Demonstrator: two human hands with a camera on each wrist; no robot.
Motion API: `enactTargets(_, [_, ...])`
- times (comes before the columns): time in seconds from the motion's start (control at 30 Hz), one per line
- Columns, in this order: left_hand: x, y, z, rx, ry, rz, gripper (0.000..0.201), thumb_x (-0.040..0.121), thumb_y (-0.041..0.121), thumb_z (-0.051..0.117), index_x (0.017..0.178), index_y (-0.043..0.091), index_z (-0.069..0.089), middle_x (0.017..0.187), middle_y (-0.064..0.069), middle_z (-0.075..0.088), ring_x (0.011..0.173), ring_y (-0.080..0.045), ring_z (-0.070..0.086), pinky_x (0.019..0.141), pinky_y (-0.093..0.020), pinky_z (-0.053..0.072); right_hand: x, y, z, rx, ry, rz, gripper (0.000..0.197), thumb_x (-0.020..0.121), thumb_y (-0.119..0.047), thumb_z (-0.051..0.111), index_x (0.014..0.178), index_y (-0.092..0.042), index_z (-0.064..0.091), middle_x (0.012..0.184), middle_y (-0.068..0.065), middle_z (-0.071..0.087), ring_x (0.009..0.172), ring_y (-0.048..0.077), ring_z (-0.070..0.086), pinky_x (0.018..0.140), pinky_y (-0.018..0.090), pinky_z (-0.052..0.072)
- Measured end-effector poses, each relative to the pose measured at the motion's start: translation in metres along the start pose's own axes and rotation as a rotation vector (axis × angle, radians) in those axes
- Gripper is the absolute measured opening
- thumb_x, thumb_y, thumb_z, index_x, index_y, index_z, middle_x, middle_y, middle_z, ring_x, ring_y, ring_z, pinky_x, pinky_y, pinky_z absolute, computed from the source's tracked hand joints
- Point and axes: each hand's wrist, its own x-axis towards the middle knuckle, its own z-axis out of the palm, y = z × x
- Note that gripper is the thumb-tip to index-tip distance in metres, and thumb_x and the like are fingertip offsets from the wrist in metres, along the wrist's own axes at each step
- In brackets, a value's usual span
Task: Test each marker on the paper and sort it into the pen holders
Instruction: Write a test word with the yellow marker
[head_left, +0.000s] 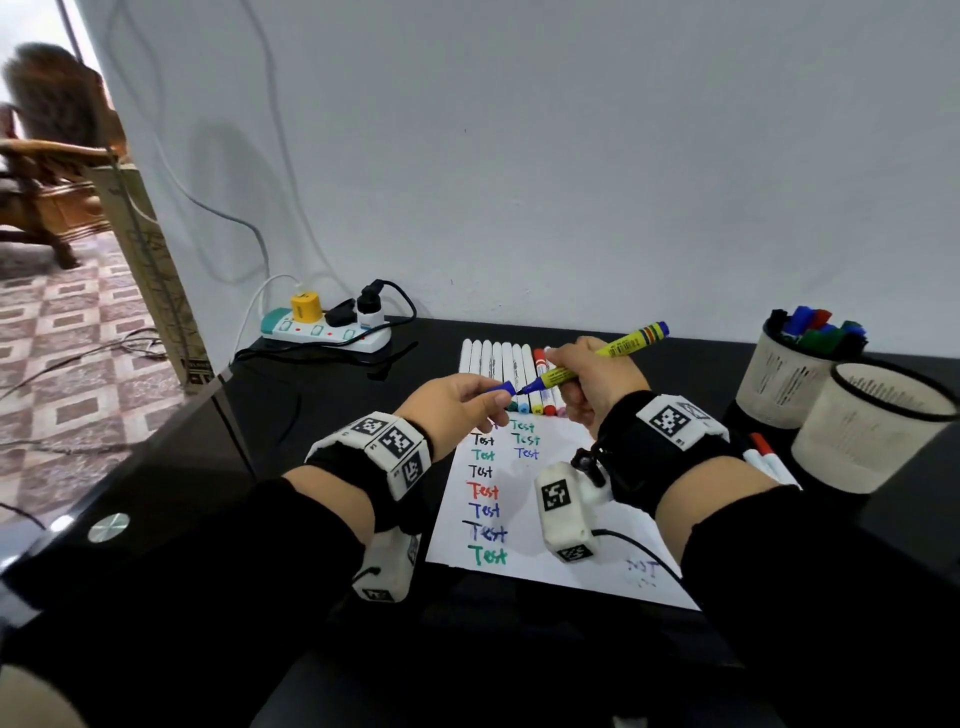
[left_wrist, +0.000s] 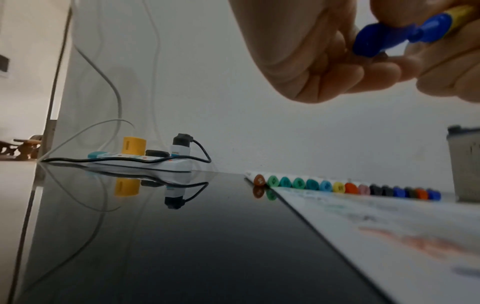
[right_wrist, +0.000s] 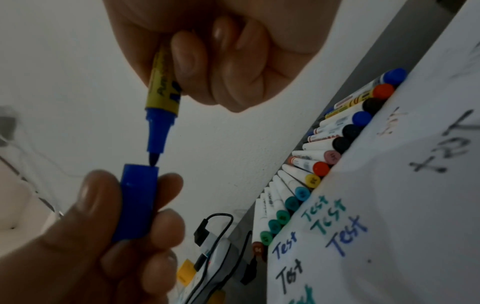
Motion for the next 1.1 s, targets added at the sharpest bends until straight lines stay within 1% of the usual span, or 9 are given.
enactTargets(0.17, [-0.007, 0.014, -0.002, -0.018, 0.013, 0.051, 0.011, 0.094, 0.027, 0.052, 0.103, 0.023, 0.058, 0.078, 0.012, 0.064, 0.066, 0.003, 0.056, 0.053, 0.000, 0.040, -0.013, -0.013, -0.007, 0.069, 0.003, -0.033, 0.039, 0.090, -0.012, 0.059, 0.058, -0.017, 0.036, 0.039, -0.001, 0.034, 0.031, 0.010, 0.023, 0.035, 0.016, 0.020])
enactTargets(0.33, [-0.010, 0.034, 0.000, -0.006, -0.005, 0.114, 0.007, 0.094, 0.027, 0.053, 0.093, 0.030, 0.059, 0.076, 0.013, 0.065, 0.068, 0.000, 0.057, 0.070, -0.015, 0.044, -0.028, -0.028, -0.021, 0.144, -0.004, -0.062, 0.041, 0.090, -0.009, 0.058, 0.057, -0.018, 0.034, 0.039, -0.003, 0.036, 0.033, 0.009, 0.024, 0.036, 0.016, 0.018])
enactTargets(0.4, [-0.012, 0.041, 0.003, -0.002, -0.020, 0.131, 0.009, 0.093, 0.028, 0.054, 0.088, 0.033, 0.058, 0.076, 0.014, 0.065, 0.068, 0.000, 0.058, 0.072, -0.017, 0.044, -0.033, -0.034, -0.028, 0.154, 0.007, -0.077, 0.043, 0.090, -0.009, 0.058, 0.057, -0.019, 0.033, 0.040, -0.003, 0.036, 0.033, 0.009, 0.024, 0.035, 0.016, 0.019])
enactTargets(0.53, [-0.016, 0.050, 0.009, -0.026, -0.040, 0.148, 0.009, 0.093, 0.029, 0.055, 0.087, 0.034, 0.059, 0.074, 0.014, 0.066, 0.069, -0.002, 0.058, 0.080, -0.023, 0.047, -0.041, -0.039, -0.039, 0.187, 0.009, -0.106, 0.044, 0.090, -0.008, 0.058, 0.056, -0.018, 0.032, 0.040, -0.003, 0.035, 0.032, 0.009, 0.025, 0.034, 0.014, 0.020])
enactTargets(0.63, [-0.019, 0.057, 0.012, -0.045, -0.050, 0.159, 0.006, 0.093, 0.030, 0.054, 0.093, 0.031, 0.060, 0.072, 0.015, 0.066, 0.067, 0.000, 0.059, 0.069, -0.020, 0.045, -0.046, -0.043, -0.045, 0.235, 0.017, -0.136, 0.047, 0.090, -0.006, 0.058, 0.054, -0.019, 0.030, 0.043, -0.002, 0.036, 0.033, 0.008, 0.025, 0.035, 0.013, 0.018])
enactTargets(0.7, [-0.022, 0.062, 0.013, -0.057, -0.055, 0.167, 0.007, 0.093, 0.031, 0.054, 0.092, 0.032, 0.060, 0.071, 0.014, 0.066, 0.064, 0.003, 0.058, 0.064, -0.018, 0.041, -0.049, -0.045, -0.049, 0.252, 0.024, -0.145, 0.047, 0.089, -0.006, 0.058, 0.054, -0.019, 0.030, 0.042, -0.003, 0.037, 0.033, 0.008, 0.025, 0.035, 0.013, 0.018])
enactTargets(0.8, [-0.024, 0.068, 0.012, -0.052, -0.059, 0.183, 0.010, 0.093, 0.030, 0.053, 0.087, 0.034, 0.060, 0.070, 0.014, 0.066, 0.061, 0.004, 0.057, 0.063, -0.019, 0.040, -0.052, -0.048, -0.054, 0.276, 0.038, -0.161, 0.047, 0.089, -0.005, 0.059, 0.053, -0.019, 0.032, 0.044, -0.002, 0.037, 0.034, 0.009, 0.026, 0.036, 0.014, 0.019])
enactTargets(1.0, [-0.029, 0.074, 0.012, -0.048, -0.066, 0.188, 0.010, 0.093, 0.030, 0.055, 0.086, 0.036, 0.059, 0.072, 0.014, 0.066, 0.065, 0.002, 0.057, 0.064, -0.019, 0.040, -0.058, -0.048, -0.048, 0.221, 0.001, -0.165, 0.046, 0.090, -0.006, 0.058, 0.054, -0.018, 0.030, 0.039, -0.002, 0.037, 0.032, 0.009, 0.026, 0.034, 0.014, 0.020])
enactTargets(1.1, [-0.030, 0.075, 0.012, -0.060, -0.064, 0.193, 0.010, 0.093, 0.029, 0.054, 0.086, 0.034, 0.060, 0.069, 0.013, 0.064, 0.062, 0.001, 0.057, 0.063, -0.020, 0.039, -0.059, -0.048, -0.048, 0.231, -0.015, -0.171, 0.046, 0.090, -0.006, 0.058, 0.055, -0.018, 0.030, 0.039, -0.001, 0.035, 0.031, 0.010, 0.024, 0.034, 0.014, 0.019])
